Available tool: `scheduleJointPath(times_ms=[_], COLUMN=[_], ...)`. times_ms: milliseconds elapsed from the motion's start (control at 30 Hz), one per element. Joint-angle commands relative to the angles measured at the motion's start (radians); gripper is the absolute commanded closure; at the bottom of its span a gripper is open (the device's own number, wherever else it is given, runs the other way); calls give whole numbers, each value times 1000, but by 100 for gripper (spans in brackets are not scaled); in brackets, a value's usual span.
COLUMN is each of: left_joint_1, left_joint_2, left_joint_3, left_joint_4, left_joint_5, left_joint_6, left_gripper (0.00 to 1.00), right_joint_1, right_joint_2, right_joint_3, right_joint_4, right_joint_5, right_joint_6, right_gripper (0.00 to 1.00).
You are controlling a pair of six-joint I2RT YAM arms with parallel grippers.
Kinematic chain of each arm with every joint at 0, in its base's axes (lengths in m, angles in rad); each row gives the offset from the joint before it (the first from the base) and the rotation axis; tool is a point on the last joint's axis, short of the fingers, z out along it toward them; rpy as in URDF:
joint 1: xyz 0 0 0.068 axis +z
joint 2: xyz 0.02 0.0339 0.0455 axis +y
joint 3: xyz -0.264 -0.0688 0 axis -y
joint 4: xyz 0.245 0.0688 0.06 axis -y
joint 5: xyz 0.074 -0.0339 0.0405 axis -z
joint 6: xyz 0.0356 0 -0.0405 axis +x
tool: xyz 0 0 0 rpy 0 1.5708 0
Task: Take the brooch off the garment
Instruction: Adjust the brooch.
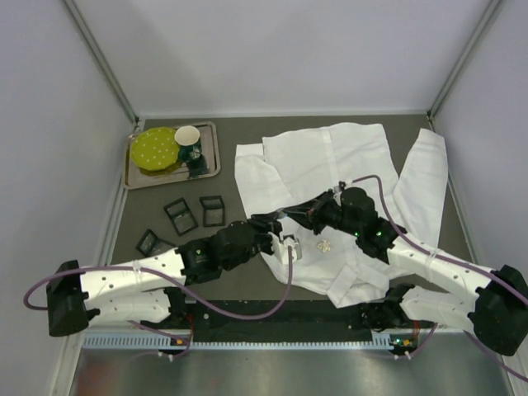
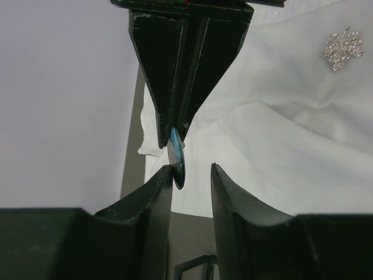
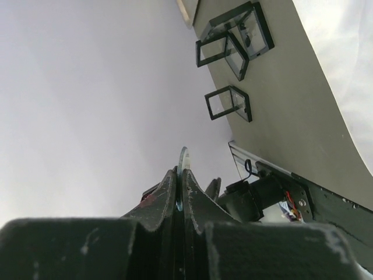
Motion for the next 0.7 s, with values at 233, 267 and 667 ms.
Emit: scheduleJointPath(times_ms=[233, 267, 667], left_joint_1=[-11, -11, 2], left_joint_2=[-185, -194, -463], left_joint_3=[161, 167, 64], left_joint_4=[-131, -140, -195], left_joint_5=[118, 108, -359], left_joint_6=[-564, -620, -1551], left_gripper=[44, 45, 35], right_joint_1=[-38, -48, -101], right_joint_2=[-54, -57, 15], right_joint_3=[-42, -50, -36], right_joint_4=[226, 240, 478], right_joint_5=[31, 17, -316], right_joint_6=[-307, -336, -720], right_gripper=[100, 100, 100])
